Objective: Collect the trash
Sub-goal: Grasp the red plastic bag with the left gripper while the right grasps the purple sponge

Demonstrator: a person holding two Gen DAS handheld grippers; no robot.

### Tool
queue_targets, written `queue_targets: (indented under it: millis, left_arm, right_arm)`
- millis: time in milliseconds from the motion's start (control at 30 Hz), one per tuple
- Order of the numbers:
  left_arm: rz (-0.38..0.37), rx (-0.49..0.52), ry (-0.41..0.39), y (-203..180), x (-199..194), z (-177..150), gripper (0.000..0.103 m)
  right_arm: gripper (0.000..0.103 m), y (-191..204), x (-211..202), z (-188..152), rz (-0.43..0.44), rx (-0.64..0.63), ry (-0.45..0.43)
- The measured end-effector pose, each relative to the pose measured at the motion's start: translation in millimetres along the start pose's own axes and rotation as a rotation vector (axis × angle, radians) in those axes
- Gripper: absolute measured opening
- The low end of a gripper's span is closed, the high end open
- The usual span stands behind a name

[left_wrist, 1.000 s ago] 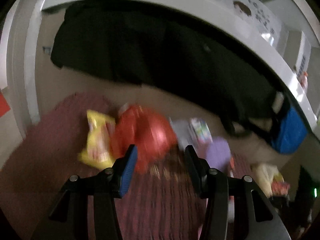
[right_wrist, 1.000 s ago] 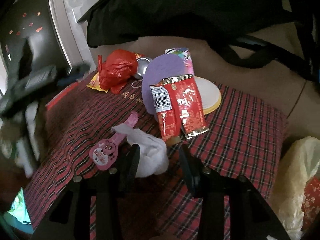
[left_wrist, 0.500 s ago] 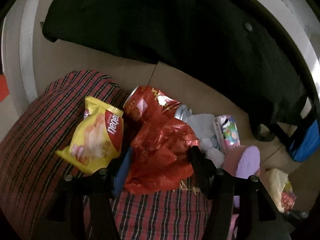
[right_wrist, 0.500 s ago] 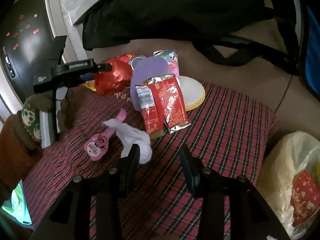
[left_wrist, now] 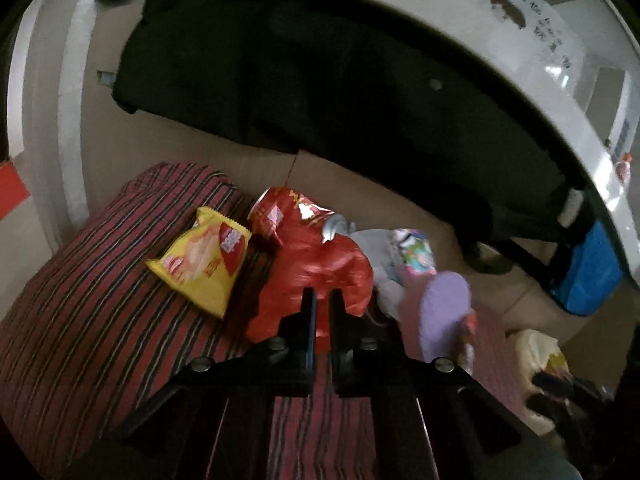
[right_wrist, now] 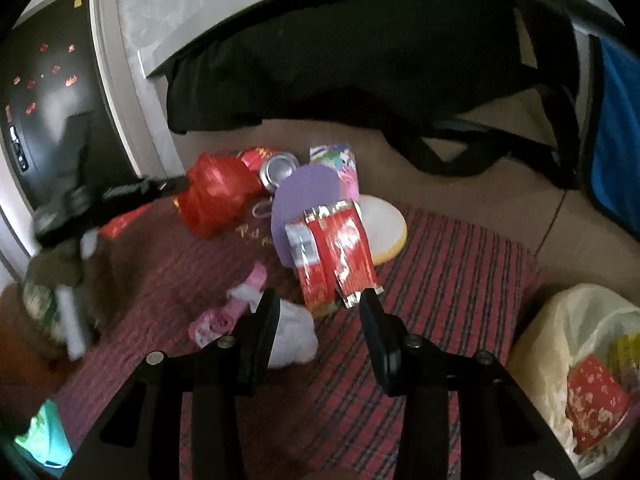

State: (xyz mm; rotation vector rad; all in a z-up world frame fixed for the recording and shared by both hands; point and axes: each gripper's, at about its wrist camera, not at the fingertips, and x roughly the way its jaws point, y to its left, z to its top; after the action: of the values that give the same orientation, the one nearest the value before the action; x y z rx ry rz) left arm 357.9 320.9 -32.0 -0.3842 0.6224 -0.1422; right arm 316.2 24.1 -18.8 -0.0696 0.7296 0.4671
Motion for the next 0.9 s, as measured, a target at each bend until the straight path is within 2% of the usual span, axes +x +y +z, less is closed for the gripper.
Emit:
queue_targets:
  millis: [200,367,400,467,500,533,567,633,733,833,900]
  left_arm:
    - [-0.039,0.011,-0.019,-1,-41,-15,0.004]
    - [-0.091,0.010,0.020,8,-44,-16,0.006]
    - [-0.109,0.001,0.019,12,-46,-16,0.008]
    - [-0.127,-0.007,0.015,18,-46,-15,0.018]
    - [-0.132,-0.012,0.009,21,-46,-16,0.030]
    - [-0.139,-0.014,0.006,24,-45,-16,0.042]
    - [-0.149,-0.016,0.006,27,-43,-15,0.045]
    - [-0.160,-0.020,0.023,30,-36,-14,0.046]
    - [-0.159,-0.023,0.068,31,-20,-14,0.047]
    - [-0.159,0.002,0.098,26,-5,-12,0.047]
    - [-0.144,0.030,0.112,20,6,-8,0.048]
  right_arm:
    - [0.039,20,31,40,0.000,-0.050,0.000]
    - [0.039,3,70,73,-0.010,0.006,0.025]
    - [0.039,-1,76,76,-0.024,0.011,0.026]
    - [0.039,-10,95,81,-0.055,0.022,0.049]
    - [0.040,-14,104,81,-0.050,0.036,0.075]
    - [0.040,-16,112,79,-0.029,0.054,0.100]
    - [0.042,-19,119,77,0.035,0.090,0.117]
    - [0.043,-18,127,72,0.119,0.143,0.134]
    - [0.045,-7,135,67,0.134,0.118,0.160]
    - [0.031,3,127,64,0.127,0.056,0.152]
    - [0.028,4,113,64,0.098,0.041,0.114]
